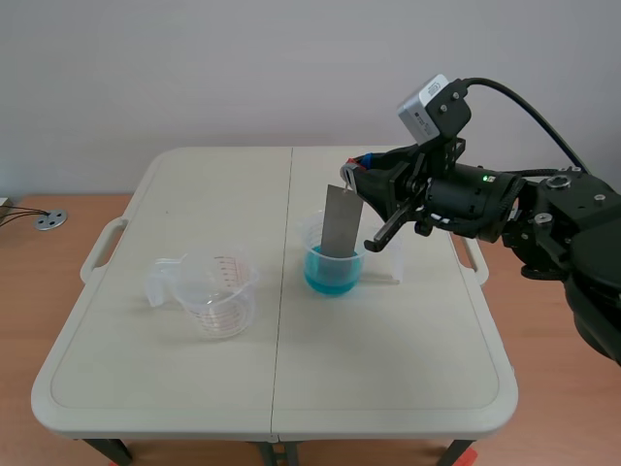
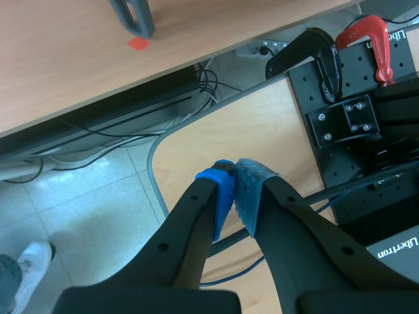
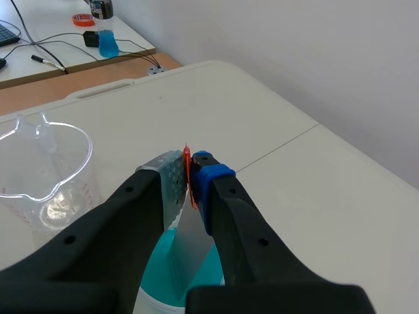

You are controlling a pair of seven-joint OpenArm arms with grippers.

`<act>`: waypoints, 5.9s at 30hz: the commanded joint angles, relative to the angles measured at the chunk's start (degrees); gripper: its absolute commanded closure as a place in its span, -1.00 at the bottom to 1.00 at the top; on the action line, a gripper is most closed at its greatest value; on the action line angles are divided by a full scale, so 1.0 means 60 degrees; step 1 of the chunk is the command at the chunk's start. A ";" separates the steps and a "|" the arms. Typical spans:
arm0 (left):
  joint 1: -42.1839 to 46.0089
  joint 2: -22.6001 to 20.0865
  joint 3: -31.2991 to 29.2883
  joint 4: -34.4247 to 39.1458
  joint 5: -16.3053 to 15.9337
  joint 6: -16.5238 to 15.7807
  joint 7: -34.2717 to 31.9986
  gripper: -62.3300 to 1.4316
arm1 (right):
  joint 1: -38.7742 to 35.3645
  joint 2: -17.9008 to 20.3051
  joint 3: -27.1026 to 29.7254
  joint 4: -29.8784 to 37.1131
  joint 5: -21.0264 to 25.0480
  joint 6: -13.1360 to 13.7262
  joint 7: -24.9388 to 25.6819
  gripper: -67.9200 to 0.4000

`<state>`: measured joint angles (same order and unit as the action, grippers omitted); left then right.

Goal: Hold the metal plate by the orange handle, dip it into the blue solution, take it out and point at it, then put the plate back in the beaker on the left.
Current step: 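Hold the plate still in the solution, then raise the plate and point at it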

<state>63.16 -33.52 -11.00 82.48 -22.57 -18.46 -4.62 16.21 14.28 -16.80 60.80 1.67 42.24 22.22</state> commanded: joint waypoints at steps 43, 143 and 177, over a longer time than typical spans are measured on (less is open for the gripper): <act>0.0022 0.0029 0.0036 0.0051 -0.0055 -0.0051 -0.0076 0.91 | 0.0102 0.0109 0.0193 0.0291 0.0004 0.0080 -0.0219 0.95; -1.3817 0.3038 0.6834 -0.2699 0.3508 -0.1089 0.0911 0.91 | -0.0532 0.0368 0.1206 0.5246 0.0076 0.0080 -0.1180 0.95; -1.2801 0.2091 0.6189 -0.1985 0.3767 -0.0506 0.0015 0.91 | -0.0528 0.0368 0.1206 0.5246 0.0076 0.0080 -0.1169 0.95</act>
<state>-14.57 -19.16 27.73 68.14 0.99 -21.63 -3.44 11.70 16.51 -9.91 91.18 1.04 42.41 14.22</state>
